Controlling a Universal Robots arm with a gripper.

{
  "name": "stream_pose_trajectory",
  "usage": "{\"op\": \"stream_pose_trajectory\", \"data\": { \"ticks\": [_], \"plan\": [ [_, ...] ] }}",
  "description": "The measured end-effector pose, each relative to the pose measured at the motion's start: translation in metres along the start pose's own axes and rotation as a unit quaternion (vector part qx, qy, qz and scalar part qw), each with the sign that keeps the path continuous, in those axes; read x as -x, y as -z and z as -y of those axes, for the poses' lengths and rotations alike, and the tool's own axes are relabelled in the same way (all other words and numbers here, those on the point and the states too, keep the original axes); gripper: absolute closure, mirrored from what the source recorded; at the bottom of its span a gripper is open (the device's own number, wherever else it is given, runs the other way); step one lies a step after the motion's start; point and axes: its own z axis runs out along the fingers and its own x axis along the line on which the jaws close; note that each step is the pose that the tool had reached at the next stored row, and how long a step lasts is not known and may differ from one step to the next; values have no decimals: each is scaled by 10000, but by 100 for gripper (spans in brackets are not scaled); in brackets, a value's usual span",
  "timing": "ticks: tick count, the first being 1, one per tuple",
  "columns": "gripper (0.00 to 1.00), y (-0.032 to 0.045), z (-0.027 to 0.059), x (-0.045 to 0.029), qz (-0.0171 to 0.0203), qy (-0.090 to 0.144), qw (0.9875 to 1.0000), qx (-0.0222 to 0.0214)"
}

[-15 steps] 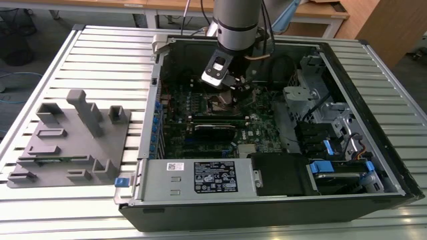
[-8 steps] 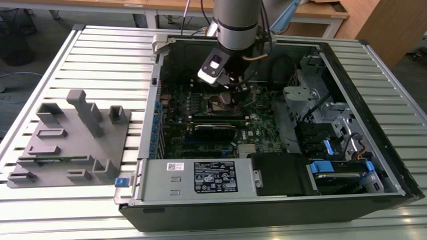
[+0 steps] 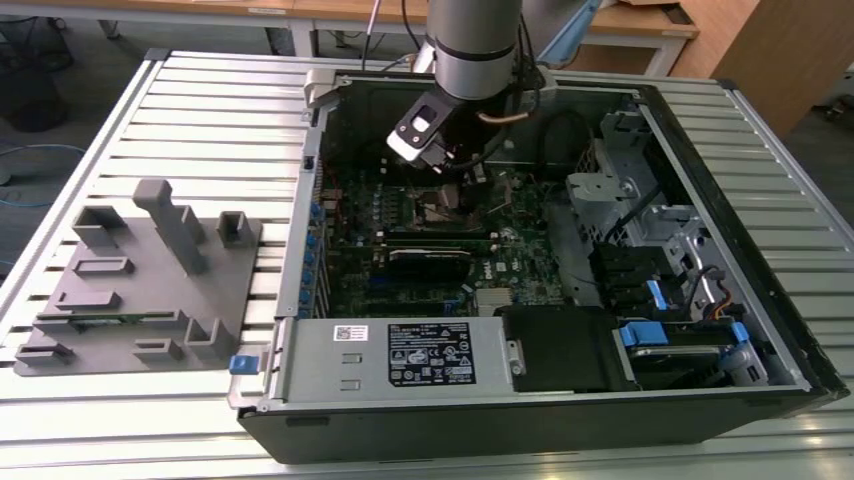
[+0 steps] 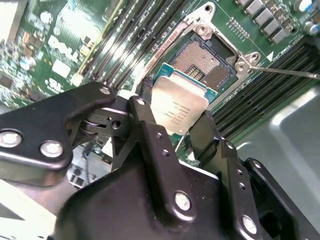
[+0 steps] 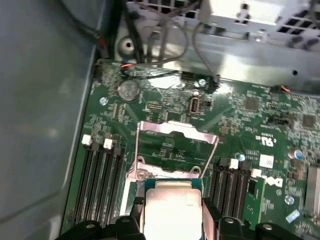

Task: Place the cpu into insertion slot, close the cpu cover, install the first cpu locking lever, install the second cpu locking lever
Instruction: 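Place the cpu into insertion slot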

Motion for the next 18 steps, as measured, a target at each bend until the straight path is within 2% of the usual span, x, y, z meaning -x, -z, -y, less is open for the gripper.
{"op": "stream_pose_trajectory", "data": {
  "ticks": [5,8,14,18],
  "plan": [
    [46,0,0,-1,6,-71,10000,0],
    [46,0,-1,-3,17,-198,9998,0],
    [46,-1,0,-3,49,-610,9981,2],
    [46,-1,-4,-29,54,-658,9978,3]
  ]
}}
